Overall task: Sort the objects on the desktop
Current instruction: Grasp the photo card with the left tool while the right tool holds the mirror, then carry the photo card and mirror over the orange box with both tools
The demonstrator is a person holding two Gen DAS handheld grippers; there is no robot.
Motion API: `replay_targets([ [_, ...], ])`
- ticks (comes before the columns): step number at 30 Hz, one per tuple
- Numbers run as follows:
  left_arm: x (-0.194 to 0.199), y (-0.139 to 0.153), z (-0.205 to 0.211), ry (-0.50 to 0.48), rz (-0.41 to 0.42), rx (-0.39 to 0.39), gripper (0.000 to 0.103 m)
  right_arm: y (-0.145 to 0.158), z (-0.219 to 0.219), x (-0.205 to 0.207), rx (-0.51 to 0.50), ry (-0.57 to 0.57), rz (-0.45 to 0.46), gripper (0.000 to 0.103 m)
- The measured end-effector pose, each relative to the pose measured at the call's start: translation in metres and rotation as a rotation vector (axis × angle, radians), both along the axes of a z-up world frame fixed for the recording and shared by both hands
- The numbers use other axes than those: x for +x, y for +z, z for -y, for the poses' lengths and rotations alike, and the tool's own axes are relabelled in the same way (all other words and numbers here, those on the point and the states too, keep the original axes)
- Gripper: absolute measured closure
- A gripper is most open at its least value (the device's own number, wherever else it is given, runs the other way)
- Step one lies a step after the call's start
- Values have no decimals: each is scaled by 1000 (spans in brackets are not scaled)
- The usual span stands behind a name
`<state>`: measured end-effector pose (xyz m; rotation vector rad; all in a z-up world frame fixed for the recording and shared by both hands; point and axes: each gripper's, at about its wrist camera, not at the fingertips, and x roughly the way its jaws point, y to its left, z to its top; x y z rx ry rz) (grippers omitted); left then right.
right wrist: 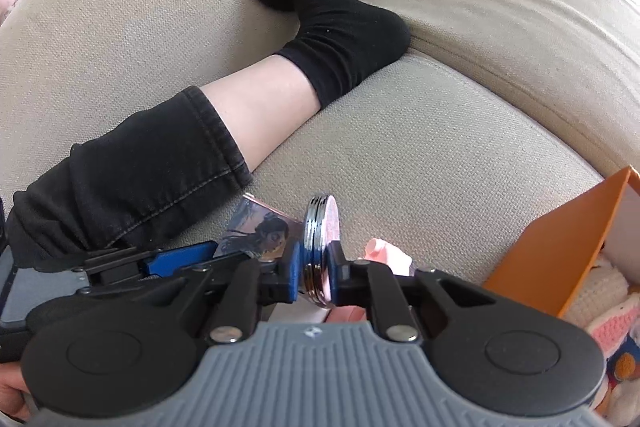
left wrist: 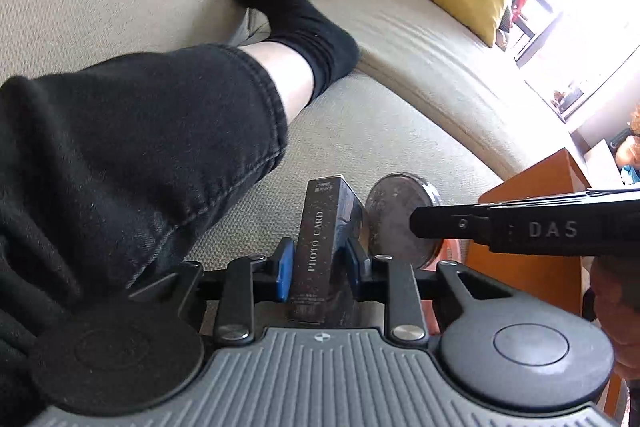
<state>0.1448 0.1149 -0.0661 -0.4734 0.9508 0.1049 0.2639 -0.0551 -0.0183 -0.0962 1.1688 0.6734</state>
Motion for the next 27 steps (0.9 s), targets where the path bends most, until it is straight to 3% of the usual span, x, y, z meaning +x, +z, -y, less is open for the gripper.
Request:
replay_targets([
  [6, 12, 7, 17, -79, -12, -23, 76, -4, 3, 3, 3, -21, -24, 89],
  [14, 24, 1, 23, -75, -32, 41, 76, -9, -3, 0, -30, -24, 21, 89],
  [18, 21, 3, 17, -68, -21, 23, 77, -7, -1, -2, -10, -46, 26, 89],
  [27, -9, 50, 5, -28, 90, 17, 77, 34, 20, -32, 108, -115, 114, 90],
])
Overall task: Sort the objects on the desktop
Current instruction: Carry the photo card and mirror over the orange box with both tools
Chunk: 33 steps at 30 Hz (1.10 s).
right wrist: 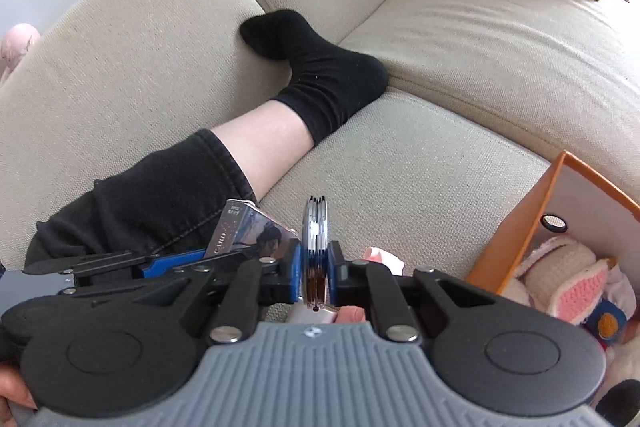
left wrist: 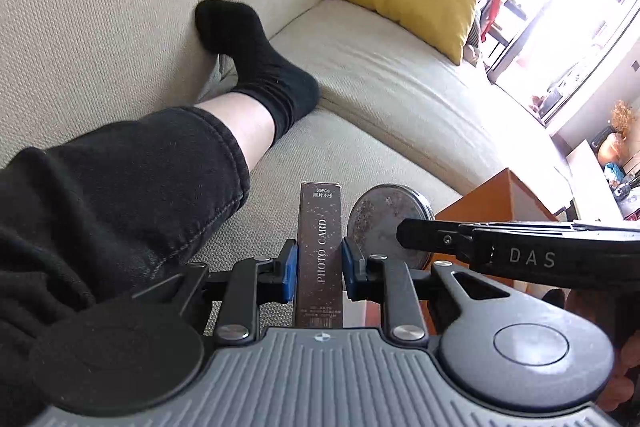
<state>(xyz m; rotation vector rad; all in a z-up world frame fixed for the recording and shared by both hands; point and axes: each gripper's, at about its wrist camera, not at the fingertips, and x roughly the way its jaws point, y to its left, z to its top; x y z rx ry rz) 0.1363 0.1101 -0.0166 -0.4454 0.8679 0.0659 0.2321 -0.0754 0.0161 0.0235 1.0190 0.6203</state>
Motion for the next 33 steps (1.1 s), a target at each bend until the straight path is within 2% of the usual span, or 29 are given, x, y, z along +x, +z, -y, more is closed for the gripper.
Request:
replay_targets([
  [7, -24, 44, 19, -78, 85, 8, 77, 38, 34, -45, 82, -58, 62, 90],
  [15, -33, 65, 67, -284, 131, -55, 77, 64, 105, -101, 88, -223, 123, 90],
  [19, -28, 57, 99, -387, 116, -70, 77, 64, 147, -122, 56, -353, 132, 89],
  [24, -14, 40, 140, -490, 61, -63, 77, 45, 187, -138, 16, -483, 80, 89],
  [29, 1, 16, 174, -558, -25, -62, 77, 24, 197, -142, -26, -497, 23, 90],
  [33, 8, -8, 195, -577, -105, -58, 77, 17, 205, -143, -27, -512, 32, 90],
])
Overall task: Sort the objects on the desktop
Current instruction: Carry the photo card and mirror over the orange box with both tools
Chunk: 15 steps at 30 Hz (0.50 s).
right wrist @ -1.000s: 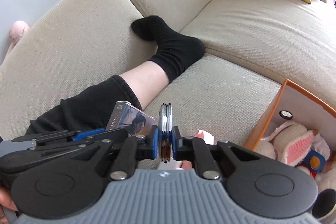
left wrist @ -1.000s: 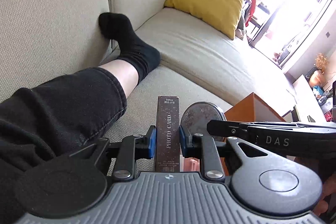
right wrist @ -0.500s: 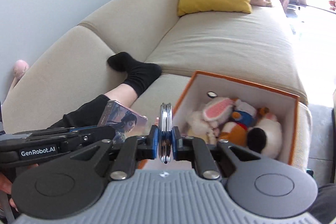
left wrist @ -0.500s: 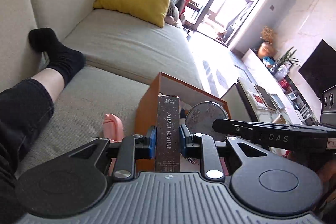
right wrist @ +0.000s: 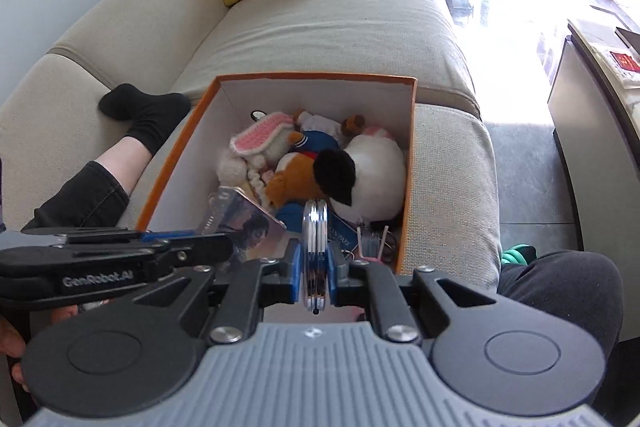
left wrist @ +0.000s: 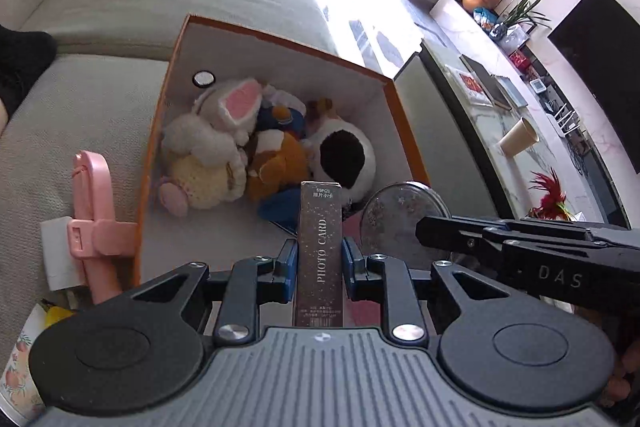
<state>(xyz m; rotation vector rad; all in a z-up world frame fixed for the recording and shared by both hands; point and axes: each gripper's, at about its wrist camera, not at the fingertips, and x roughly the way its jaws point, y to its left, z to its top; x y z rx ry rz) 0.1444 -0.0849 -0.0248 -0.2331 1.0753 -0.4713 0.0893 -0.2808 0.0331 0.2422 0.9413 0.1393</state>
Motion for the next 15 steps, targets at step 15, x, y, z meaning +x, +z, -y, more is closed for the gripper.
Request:
replay_targets([
  [15, 11, -53, 36, 69, -150, -25, 77, -3, 22, 10, -2, -31, 32, 90],
])
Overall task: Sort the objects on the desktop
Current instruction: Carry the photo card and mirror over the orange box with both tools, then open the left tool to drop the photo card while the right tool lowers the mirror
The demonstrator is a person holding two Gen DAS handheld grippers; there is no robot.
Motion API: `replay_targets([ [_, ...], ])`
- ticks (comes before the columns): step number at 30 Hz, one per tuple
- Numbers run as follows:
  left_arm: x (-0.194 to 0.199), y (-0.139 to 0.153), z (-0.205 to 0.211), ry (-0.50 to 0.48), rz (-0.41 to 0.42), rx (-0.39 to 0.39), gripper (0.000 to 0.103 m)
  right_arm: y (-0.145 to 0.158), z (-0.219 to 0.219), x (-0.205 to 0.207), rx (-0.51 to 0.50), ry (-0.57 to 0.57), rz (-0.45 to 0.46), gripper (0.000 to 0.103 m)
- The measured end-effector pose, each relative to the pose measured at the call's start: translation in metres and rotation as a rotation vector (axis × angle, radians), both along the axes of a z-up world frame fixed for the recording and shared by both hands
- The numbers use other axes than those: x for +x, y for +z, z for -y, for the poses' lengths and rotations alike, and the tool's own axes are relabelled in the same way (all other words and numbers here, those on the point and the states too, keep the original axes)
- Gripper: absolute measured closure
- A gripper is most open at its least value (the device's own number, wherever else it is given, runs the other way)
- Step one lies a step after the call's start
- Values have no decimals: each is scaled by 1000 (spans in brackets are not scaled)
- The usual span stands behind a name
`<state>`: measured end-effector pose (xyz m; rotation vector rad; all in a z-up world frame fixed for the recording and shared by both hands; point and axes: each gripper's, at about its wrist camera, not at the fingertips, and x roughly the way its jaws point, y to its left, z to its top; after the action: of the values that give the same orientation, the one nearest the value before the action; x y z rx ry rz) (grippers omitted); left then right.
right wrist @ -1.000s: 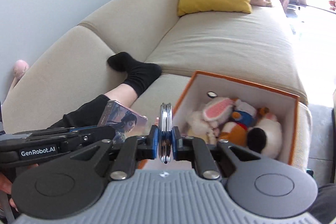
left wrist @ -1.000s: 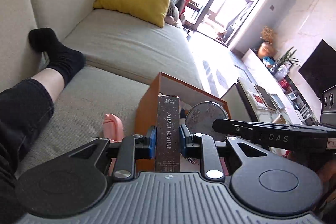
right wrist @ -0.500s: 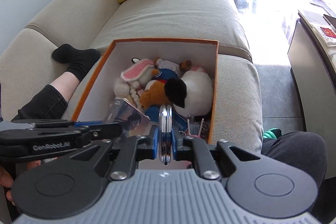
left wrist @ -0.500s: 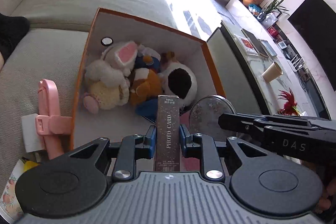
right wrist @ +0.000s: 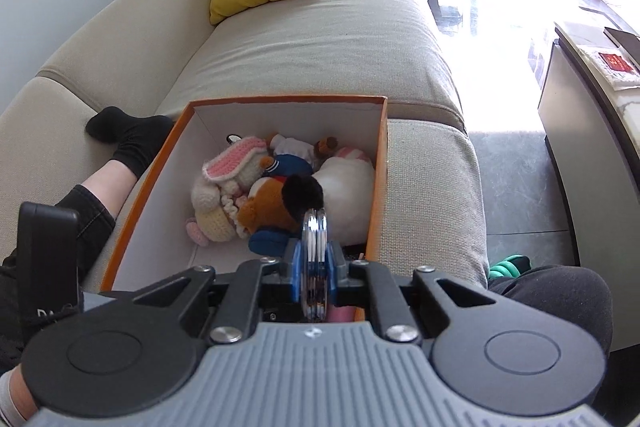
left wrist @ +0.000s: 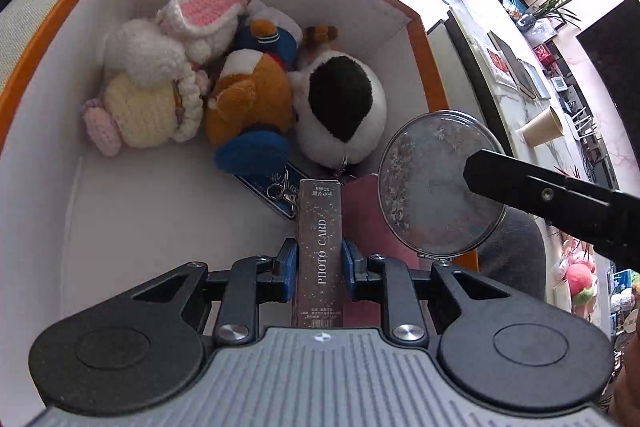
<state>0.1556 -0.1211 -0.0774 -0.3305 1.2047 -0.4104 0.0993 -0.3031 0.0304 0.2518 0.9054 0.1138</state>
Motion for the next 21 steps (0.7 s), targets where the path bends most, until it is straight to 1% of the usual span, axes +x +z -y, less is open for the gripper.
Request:
replay_targets([
  [3, -1, -4, 1, 5, -19, -37, 75, 0, 2, 0, 3, -4, 4, 90],
  [5, -2, -5, 0, -3, -35, -96, 74, 1, 3, -1, 0, -5, 10, 90],
  [7, -2, 0, -2, -6, -16, -102, 73, 2, 4, -2, -7, -7, 15, 90],
  [9, -2, 1, -5, -6, -16, -119, 71, 1, 5, -3, -8, -10, 16, 90],
  [11, 0, 1, -2, -21, -11, -103, 71, 0, 6, -3, -2, -11, 13, 90],
  [13, 2, 1, 2, -21, -12, -104, 71, 0, 6, -3, 6, -12, 11, 90],
  [16, -1, 5, -4, -29, -5, -109, 71, 2, 5, -4, 10, -11, 16, 90],
  [18, -5, 16, -10, -35, 24, -86, 71, 5, 4, -5, 21, -8, 20, 90],
  [19, -6, 21, -13, -36, 41, -69, 71, 6, 3, -6, 26, -5, 23, 90],
  [20, -5, 30, -7, -34, 64, -41, 71, 7, 1, -6, 30, -2, 24, 90],
  [21, -7, 36, -13, -31, 85, -27, 71, 7, -2, -7, 36, 4, 23, 90],
])
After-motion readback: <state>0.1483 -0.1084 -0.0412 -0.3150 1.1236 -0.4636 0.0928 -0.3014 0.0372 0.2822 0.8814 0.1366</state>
